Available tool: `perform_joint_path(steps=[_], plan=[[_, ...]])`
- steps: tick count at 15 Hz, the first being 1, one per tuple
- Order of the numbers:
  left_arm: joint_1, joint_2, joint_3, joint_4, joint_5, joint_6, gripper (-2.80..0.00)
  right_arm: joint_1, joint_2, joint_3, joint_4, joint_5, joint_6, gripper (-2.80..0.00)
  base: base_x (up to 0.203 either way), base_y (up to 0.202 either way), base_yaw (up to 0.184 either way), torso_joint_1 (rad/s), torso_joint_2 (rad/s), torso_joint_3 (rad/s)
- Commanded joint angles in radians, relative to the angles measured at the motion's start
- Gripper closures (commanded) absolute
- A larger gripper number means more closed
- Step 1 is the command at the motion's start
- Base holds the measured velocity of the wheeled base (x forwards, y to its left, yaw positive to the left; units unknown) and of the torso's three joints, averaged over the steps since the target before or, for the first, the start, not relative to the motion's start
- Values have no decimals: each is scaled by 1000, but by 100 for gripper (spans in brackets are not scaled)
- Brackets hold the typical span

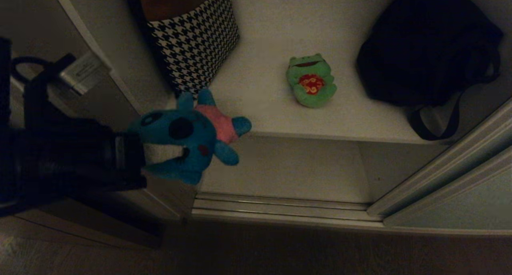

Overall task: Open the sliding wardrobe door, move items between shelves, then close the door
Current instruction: Place the blue doll on the lower shelf

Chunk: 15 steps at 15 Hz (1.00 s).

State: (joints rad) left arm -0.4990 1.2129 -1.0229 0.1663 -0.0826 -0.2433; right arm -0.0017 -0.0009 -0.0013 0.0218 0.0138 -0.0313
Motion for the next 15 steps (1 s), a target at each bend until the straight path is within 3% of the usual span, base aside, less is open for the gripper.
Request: perform_joint_path(steps=[1, 7, 12, 15], plan=[[-6, -103, 137, 8, -2, -9, 0, 0, -1, 0, 0, 0, -1, 0, 0, 0, 0, 0, 0, 0], [-8, 20, 285, -12, -30, -19, 0, 0, -1, 0, 1, 0, -1, 0, 0, 0, 0, 0, 0, 0], [-20, 215, 317, -166, -51, -32, 0, 0, -1, 0, 0, 0, 0, 0, 0, 0, 0, 0, 0, 0], [-61, 298, 320, -208, -50, -103, 0, 0, -1, 0, 0, 0, -1, 0, 0, 0, 0, 0, 0, 0]])
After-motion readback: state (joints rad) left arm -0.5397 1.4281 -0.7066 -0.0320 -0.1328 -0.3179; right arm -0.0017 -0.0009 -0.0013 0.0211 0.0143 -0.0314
